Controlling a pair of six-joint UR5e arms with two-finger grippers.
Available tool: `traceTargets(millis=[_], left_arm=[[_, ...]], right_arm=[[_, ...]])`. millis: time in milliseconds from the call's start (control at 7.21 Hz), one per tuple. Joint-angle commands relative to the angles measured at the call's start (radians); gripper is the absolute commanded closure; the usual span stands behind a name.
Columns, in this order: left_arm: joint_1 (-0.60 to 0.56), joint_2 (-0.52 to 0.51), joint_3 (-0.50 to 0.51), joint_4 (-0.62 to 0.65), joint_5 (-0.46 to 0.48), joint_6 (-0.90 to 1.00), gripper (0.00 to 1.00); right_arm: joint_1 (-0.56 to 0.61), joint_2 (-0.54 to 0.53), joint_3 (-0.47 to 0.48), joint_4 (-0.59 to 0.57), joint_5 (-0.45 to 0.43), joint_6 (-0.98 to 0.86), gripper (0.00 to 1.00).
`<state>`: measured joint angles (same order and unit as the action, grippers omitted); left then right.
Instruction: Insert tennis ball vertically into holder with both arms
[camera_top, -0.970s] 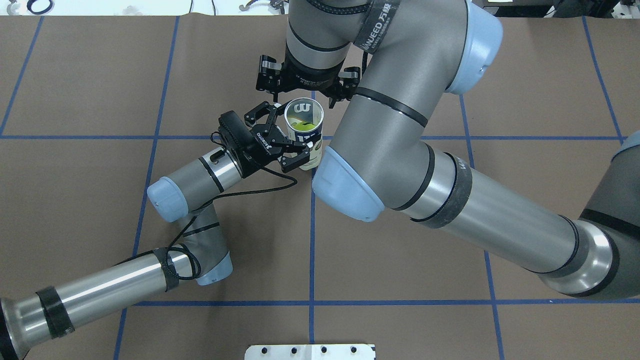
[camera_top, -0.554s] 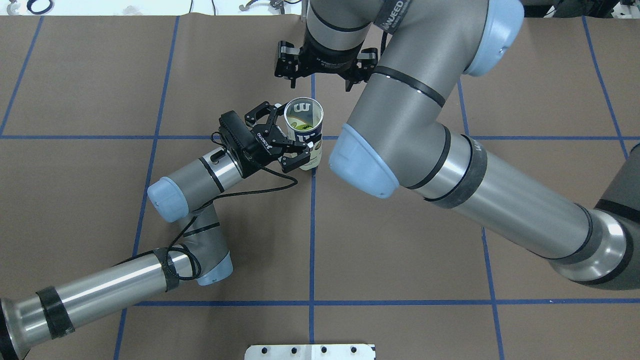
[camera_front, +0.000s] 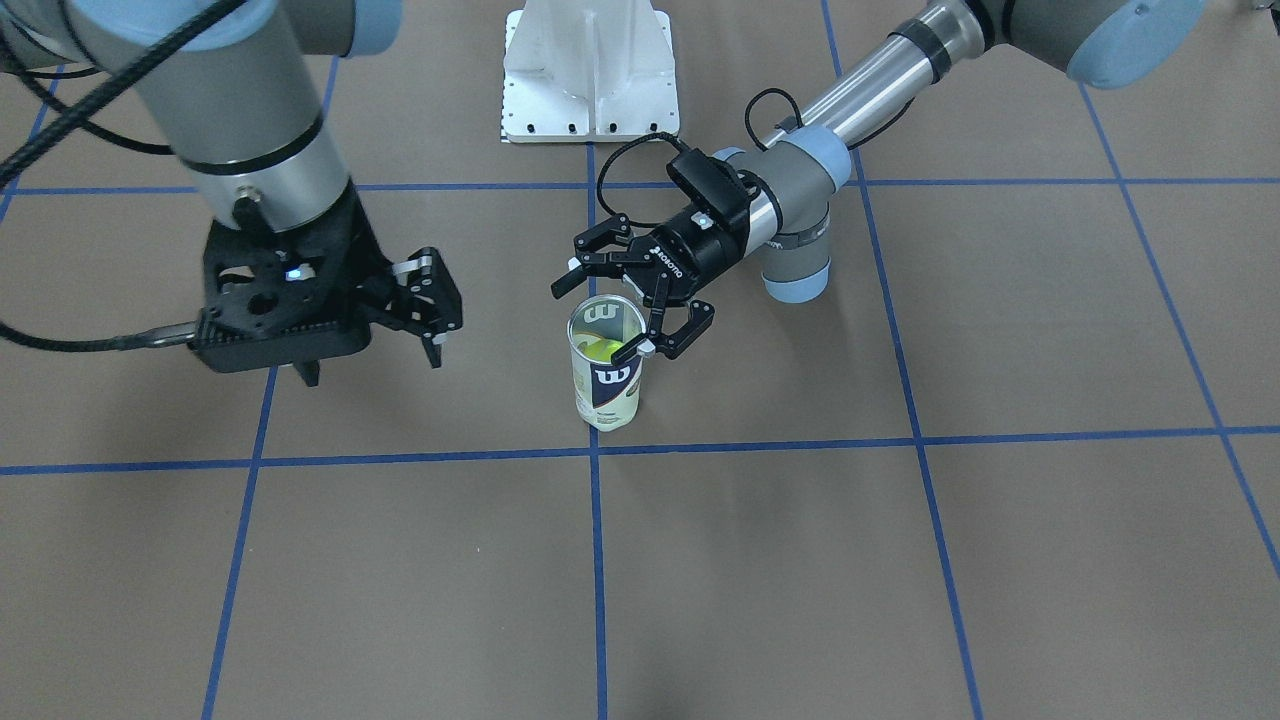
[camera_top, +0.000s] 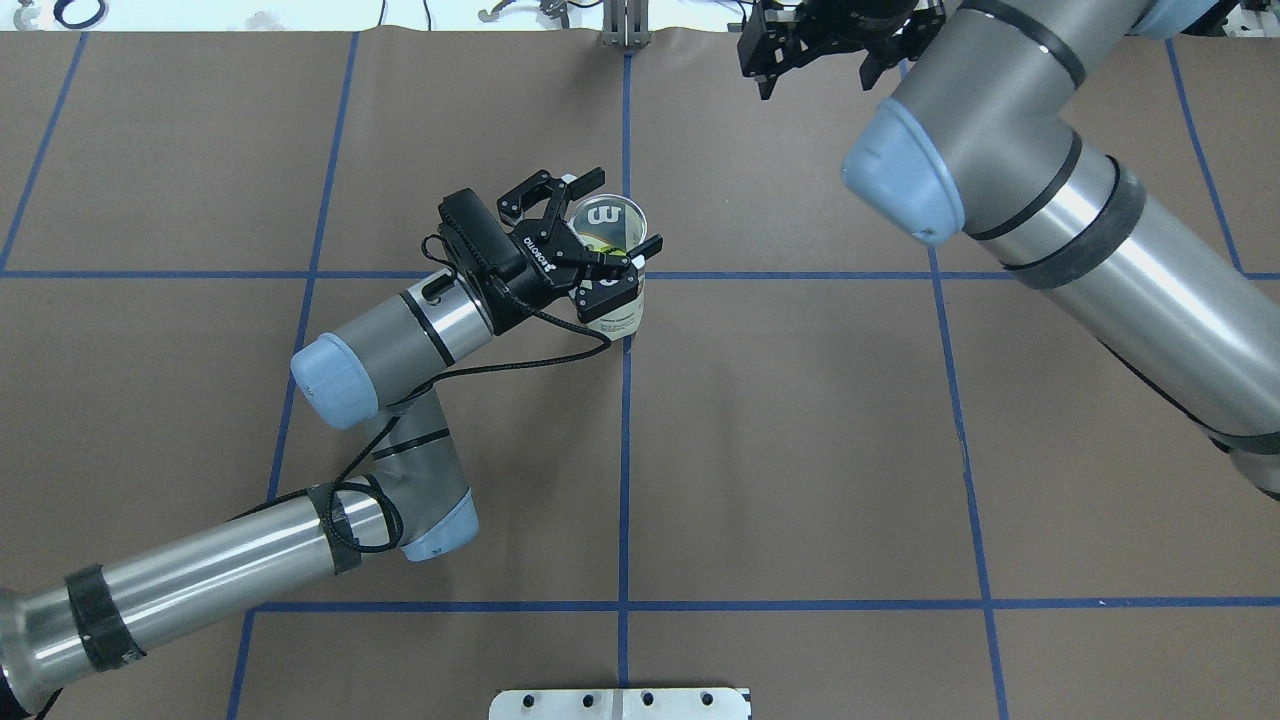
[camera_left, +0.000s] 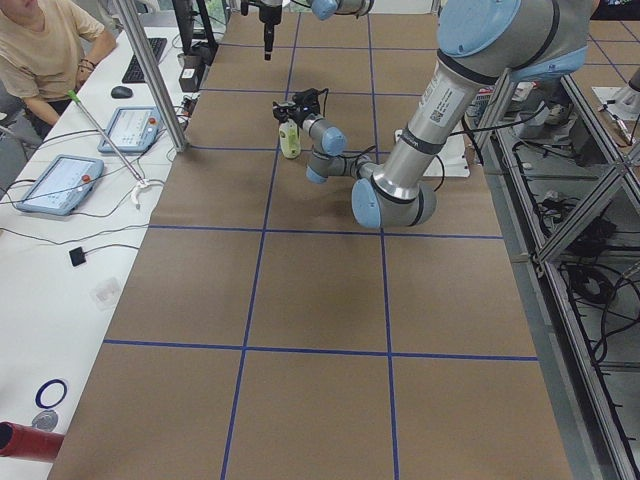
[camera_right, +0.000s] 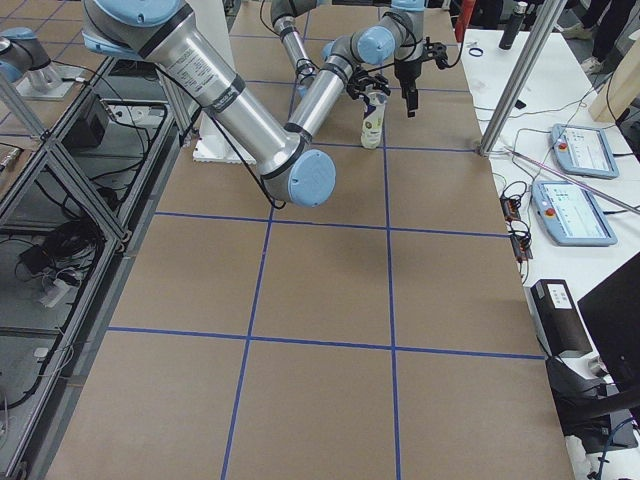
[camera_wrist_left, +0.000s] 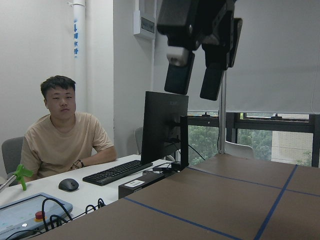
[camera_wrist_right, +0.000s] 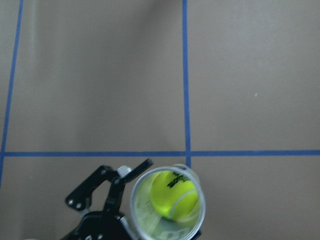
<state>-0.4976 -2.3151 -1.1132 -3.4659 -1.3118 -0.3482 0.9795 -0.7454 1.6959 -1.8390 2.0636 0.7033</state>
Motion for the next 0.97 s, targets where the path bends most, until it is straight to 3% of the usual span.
traceTargets(millis=[0, 277, 416, 693, 832], left_arm=[[-0.030, 0.035, -0.058, 0.008, -0.003, -0.002, 0.01], [-0.074, 0.145, -0.178, 0.080, -0.009, -0.002, 0.01], [-0.103, 0.239, -0.303, 0.187, -0.013, -0.002, 0.01], [-0.207, 0.411, -0.559, 0.482, -0.116, -0.003, 0.01], [-0.273, 0.437, -0.615, 0.634, -0.195, -0.003, 0.01]], right_arm=[[0.127, -0.095, -0.015, 0.003, 0.080, -0.211, 0.02], [0.270, -0.284, -0.015, 0.091, 0.166, -0.420, 0.02], [0.325, -0.383, -0.015, 0.124, 0.184, -0.511, 0.02], [0.434, -0.521, -0.031, 0.124, 0.188, -0.712, 0.02], [0.482, -0.590, -0.032, 0.124, 0.191, -0.796, 0.02]])
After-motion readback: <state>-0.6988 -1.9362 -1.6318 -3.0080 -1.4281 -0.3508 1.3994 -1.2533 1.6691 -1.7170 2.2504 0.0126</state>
